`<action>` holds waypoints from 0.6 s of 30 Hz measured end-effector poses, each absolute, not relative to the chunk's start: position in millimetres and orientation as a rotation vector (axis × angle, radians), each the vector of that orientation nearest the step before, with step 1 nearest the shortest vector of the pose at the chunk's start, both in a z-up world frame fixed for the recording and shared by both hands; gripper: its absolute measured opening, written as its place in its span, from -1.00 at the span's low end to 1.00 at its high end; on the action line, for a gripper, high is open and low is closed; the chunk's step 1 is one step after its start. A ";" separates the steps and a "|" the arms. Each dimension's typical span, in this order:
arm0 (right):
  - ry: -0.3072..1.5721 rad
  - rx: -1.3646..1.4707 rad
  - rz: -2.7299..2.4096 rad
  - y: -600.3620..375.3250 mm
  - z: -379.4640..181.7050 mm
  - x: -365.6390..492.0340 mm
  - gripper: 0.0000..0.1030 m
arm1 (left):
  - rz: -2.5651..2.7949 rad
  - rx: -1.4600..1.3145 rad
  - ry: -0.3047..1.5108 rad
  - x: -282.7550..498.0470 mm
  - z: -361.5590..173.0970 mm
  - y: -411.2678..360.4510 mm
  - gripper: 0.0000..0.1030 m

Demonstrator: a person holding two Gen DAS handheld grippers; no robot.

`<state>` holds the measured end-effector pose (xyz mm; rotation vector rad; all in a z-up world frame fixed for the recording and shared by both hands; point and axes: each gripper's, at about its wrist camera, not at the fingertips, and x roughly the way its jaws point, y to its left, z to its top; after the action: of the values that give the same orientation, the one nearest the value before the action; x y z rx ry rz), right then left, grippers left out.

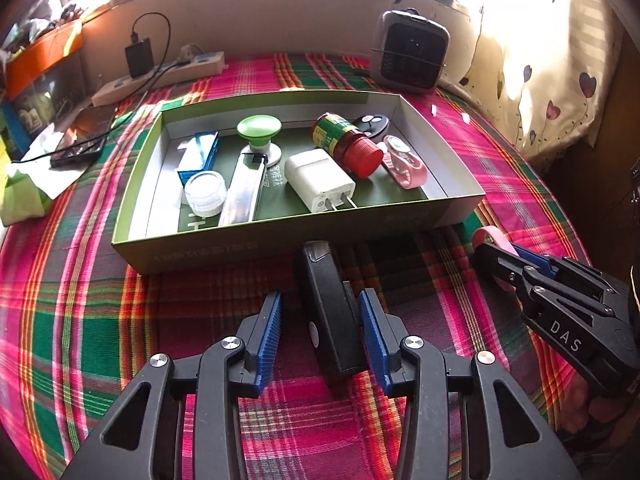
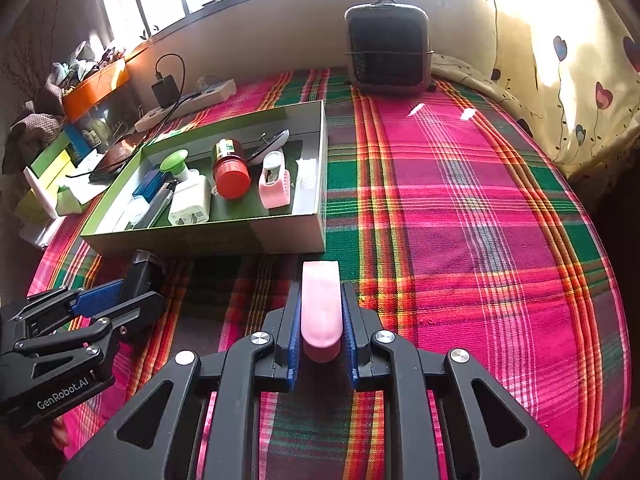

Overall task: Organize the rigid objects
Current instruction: 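Lift the pink item with the right tool while the left tool lifts the black device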

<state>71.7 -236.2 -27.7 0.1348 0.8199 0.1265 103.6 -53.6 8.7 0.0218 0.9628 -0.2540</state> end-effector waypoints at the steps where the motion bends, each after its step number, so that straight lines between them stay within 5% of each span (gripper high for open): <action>1: 0.820 0.134 0.127 -235.9 -27.7 71.6 -0.63 | -0.256 0.018 0.960 103.9 8.6 -51.6 -0.25; 18: 0.821 0.128 0.124 -235.1 -28.2 72.1 -0.63 | -0.253 0.026 0.922 101.8 7.4 -37.0 -0.32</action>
<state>72.1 -235.1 -28.2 0.1279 0.8207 0.1243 101.8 -37.0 7.4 0.0261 0.9221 -0.2528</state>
